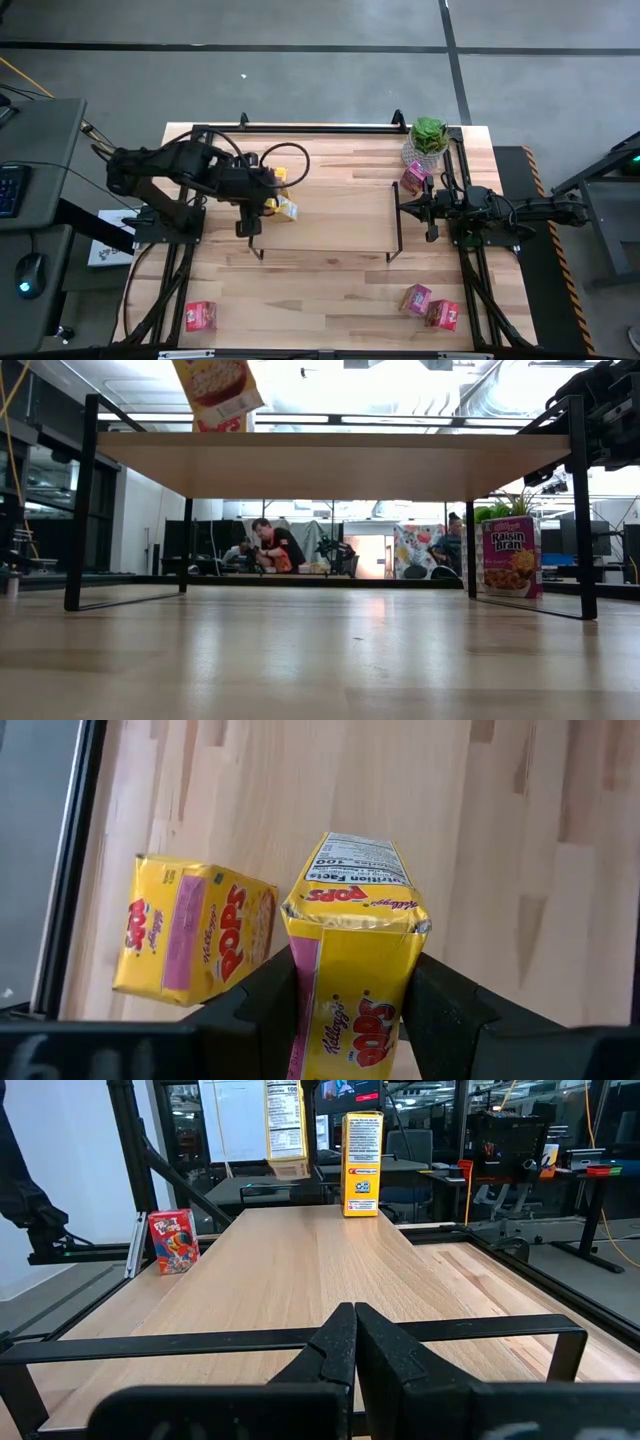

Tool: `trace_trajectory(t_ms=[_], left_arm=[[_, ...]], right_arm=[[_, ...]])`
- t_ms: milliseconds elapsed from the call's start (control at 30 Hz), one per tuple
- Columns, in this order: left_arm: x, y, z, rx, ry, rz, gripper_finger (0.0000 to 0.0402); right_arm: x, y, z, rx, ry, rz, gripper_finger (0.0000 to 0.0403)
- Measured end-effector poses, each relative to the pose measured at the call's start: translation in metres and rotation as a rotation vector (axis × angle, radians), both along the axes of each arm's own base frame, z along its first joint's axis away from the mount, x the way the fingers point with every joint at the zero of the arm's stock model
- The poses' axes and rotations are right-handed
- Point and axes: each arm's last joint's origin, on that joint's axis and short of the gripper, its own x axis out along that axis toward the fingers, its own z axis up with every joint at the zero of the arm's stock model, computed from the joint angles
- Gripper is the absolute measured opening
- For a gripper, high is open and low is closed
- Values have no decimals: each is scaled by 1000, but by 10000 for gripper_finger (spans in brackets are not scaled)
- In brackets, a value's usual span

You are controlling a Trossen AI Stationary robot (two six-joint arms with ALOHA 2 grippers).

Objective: Stack cereal on shelf
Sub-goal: Put the yellow cereal box on the shelf

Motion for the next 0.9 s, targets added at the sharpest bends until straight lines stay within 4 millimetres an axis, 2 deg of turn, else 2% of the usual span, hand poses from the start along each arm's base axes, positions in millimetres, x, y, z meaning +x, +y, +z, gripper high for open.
trace_trajectory(t_ms=[300, 900], left_arm=[[-2, -1, -24, -5, 102, -15, 147], [1, 0, -31, 62, 139, -75, 147]], right_arm=[[0, 0, 0, 0, 0, 0, 0], [0, 0, 0, 0, 0, 0, 0]])
